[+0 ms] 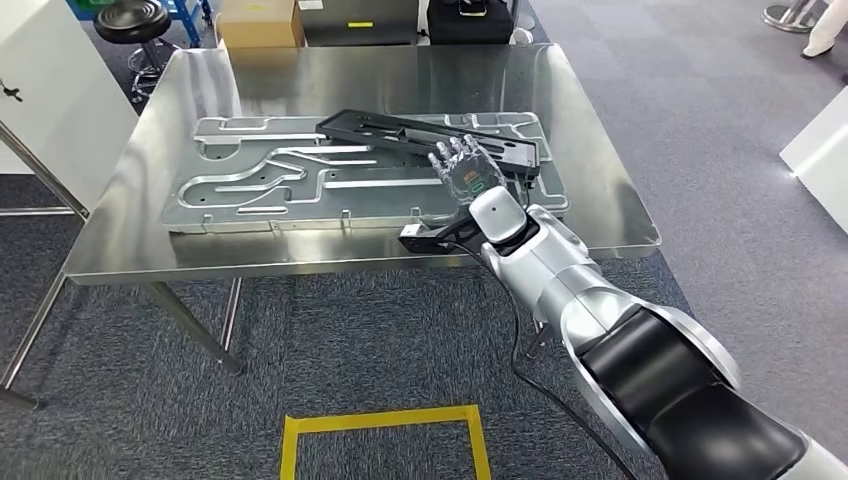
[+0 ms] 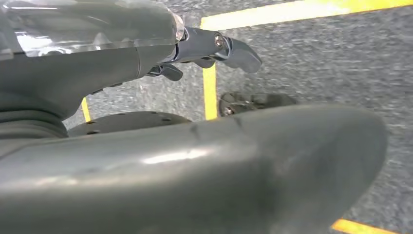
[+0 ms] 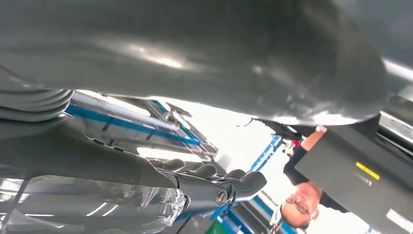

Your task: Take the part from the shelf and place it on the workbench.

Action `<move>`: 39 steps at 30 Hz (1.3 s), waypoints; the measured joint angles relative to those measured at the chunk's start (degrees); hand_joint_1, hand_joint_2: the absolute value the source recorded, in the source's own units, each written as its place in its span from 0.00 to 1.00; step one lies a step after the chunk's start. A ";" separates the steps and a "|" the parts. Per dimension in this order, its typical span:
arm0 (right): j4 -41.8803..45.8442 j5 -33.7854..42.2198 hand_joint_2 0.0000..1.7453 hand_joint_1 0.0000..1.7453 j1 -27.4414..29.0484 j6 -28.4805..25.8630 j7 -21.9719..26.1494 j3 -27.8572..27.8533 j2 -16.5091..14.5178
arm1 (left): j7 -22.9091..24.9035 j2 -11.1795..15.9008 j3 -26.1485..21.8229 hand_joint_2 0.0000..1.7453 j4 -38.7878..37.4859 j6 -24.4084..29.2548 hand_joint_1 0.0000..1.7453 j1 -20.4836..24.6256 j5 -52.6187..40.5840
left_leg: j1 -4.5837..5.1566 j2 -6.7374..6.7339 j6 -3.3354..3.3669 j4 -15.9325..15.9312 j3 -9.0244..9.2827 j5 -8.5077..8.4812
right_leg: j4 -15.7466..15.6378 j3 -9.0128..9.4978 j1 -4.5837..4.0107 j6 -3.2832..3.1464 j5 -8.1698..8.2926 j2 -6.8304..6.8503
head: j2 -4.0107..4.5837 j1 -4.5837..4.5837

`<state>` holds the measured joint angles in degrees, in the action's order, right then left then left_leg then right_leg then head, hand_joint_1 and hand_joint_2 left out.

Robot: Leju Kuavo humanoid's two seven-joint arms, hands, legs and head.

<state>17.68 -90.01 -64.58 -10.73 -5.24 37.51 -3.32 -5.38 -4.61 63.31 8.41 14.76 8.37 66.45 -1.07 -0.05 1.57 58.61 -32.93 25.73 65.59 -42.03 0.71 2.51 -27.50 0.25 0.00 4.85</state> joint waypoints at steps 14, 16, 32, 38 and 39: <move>15.90 12.92 0.00 0.00 19.92 -21.75 12.51 -7.07 12.36 | -3.33 -0.14 0.06 0.00 0.00 0.37 0.00 1.23 1.17 | 0.24 0.13 -2.22 1.88 -6.88 -2.88 | -10.33 13.16 -0.58 -2.61 0.40 1.68 | 0.00 0.01; 23.72 18.51 0.00 0.00 33.60 -26.28 23.80 -16.22 13.37 | -3.85 0.13 0.08 0.00 0.00 1.03 0.00 0.76 1.62 | -0.07 0.03 -2.59 8.70 -8.00 3.27 | -10.49 12.29 -0.63 -3.07 1.31 2.82 | 0.00 0.01; 8.50 33.95 1.00 0.00 59.22 -12.35 7.95 -89.13 -1.54 | -5.31 1.93 -0.57 0.00 -0.01 3.28 0.00 -0.99 4.49 | 0.40 0.20 1.08 -1.12 1.86 1.17 | 3.87 1.87 0.02 0.45 -5.73 -0.09 | 0.00 0.00; -1.47 33.56 1.00 0.00 59.81 2.18 -4.39 -98.73 -8.86 | -3.66 2.41 -0.82 0.00 -0.04 4.10 0.00 -1.72 3.71 | 0.76 -1.19 -0.21 -0.04 -3.56 -2.40 | -2.66 12.88 0.36 0.13 -2.95 -0.24 | 0.00 -0.01; -2.10 30.85 1.00 0.00 59.54 2.31 -4.32 -98.73 -9.11 | -3.06 2.40 -0.64 0.00 -0.04 4.14 0.00 -1.60 3.34 | 0.82 -1.25 -0.52 0.02 -3.83 -3.00 | -6.48 15.83 0.23 -0.27 -3.75 -0.23 | 0.00 -0.02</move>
<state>15.58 -59.16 -5.04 -8.42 -9.56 -61.22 -12.44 -8.43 -2.21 62.67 8.37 18.90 6.77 69.78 -0.25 -1.30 1.05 58.63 -36.76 22.73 59.11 -26.20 0.94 2.24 -31.25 0.03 0.00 4.84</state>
